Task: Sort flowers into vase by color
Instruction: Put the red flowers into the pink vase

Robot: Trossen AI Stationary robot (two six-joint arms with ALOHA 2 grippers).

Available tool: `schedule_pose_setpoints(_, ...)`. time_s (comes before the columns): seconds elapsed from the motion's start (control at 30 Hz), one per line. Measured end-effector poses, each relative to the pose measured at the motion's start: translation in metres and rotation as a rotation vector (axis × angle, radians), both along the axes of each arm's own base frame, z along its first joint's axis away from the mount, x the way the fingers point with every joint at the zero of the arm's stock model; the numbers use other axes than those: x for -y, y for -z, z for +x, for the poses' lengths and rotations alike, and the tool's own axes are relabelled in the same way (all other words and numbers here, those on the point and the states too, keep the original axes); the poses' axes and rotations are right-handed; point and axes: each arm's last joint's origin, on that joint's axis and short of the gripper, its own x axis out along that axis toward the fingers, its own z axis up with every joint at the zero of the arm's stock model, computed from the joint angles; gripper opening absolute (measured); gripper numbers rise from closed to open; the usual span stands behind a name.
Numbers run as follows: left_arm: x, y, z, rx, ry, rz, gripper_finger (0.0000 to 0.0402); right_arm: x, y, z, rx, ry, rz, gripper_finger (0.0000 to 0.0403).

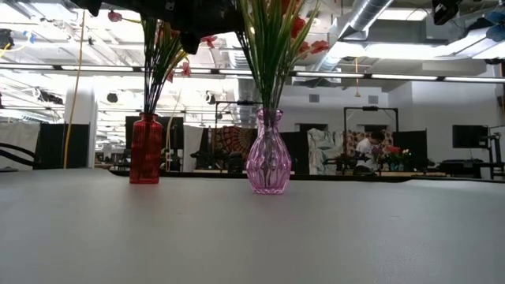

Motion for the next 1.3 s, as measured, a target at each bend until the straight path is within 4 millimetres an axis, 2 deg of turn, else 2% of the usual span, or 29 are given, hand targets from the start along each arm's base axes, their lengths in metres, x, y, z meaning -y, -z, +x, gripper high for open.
schedule_pose_setpoints(0.5, -0.0005, 0.0030, -0.0006, -0.027, -0.013, -0.023, 0.0001, 0.0000, -0.0006, 0.0001, 0.006, 0.000, 0.002, 0.0136)
schedule_pose_setpoints(0.77, -0.0012, 0.0028, -0.0007, -0.023, -0.038, -0.025, 0.0027, 0.0000, -0.0005, 0.0001, 0.005, 0.000, 0.002, 0.0136)
schedule_pose_setpoints(1.2, -0.0068, 0.0026, -0.0001, -0.006, -0.073, -0.101, 0.0033, 0.0000, -0.0004, 0.0001, 0.004, 0.000, 0.001, 0.0136)
schedule_pose_setpoints(1.3, -0.0076, 0.0026, 0.0000, -0.005, -0.079, -0.102, 0.0045, 0.0000, -0.0004, 0.0001, 0.004, 0.000, 0.001, 0.0136)
